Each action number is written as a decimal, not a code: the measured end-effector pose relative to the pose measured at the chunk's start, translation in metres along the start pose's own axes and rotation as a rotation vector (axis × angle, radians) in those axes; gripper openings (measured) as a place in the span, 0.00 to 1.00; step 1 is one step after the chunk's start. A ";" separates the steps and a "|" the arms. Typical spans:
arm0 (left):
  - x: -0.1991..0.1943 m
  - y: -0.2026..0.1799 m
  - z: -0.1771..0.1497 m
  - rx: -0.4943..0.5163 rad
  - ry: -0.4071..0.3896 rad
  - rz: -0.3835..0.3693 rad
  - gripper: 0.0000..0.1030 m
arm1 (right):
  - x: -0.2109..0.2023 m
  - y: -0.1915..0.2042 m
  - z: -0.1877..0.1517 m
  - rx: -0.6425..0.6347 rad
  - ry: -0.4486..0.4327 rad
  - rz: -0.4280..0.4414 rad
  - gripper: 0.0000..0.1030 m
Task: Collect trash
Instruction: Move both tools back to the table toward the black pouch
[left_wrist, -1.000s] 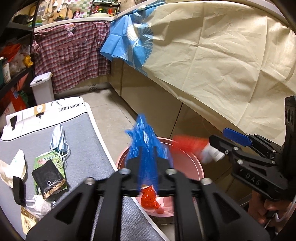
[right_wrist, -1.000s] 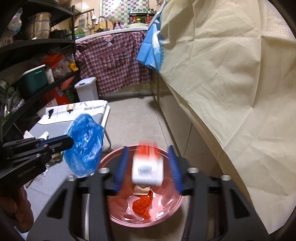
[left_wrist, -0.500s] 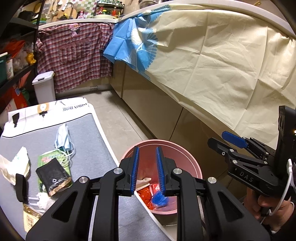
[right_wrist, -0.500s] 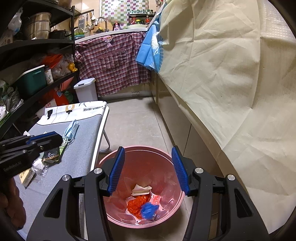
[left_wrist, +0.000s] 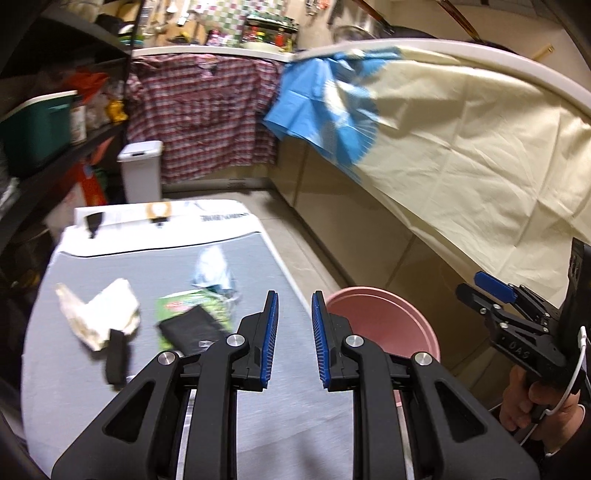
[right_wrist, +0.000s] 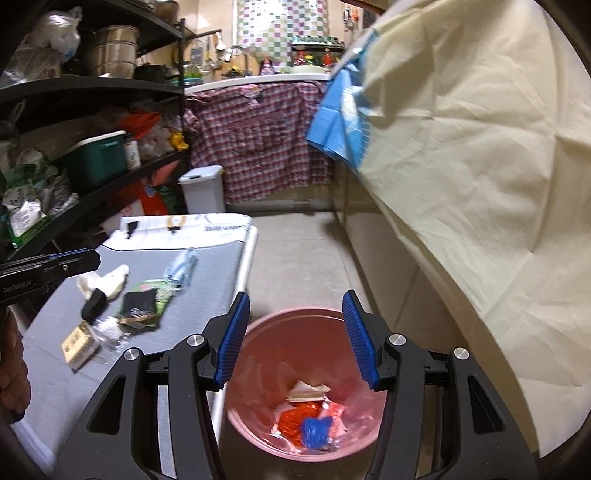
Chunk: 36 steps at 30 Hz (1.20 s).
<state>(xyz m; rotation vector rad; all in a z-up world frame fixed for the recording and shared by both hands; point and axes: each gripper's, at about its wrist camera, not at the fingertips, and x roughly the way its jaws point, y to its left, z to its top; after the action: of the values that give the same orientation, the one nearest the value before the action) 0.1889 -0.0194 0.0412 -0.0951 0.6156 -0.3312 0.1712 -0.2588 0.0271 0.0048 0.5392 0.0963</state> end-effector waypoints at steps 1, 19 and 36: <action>-0.003 0.006 0.000 -0.005 -0.005 0.010 0.18 | 0.000 0.005 0.001 -0.002 -0.004 0.012 0.51; -0.036 0.132 -0.021 -0.168 -0.008 0.207 0.18 | 0.061 0.119 0.009 -0.001 0.081 0.315 0.31; 0.003 0.185 -0.039 -0.269 0.068 0.283 0.40 | 0.163 0.161 -0.024 0.037 0.343 0.373 0.28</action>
<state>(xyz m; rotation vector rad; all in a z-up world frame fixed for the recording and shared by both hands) 0.2193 0.1544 -0.0265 -0.2529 0.7286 0.0241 0.2837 -0.0836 -0.0718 0.1275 0.8787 0.4575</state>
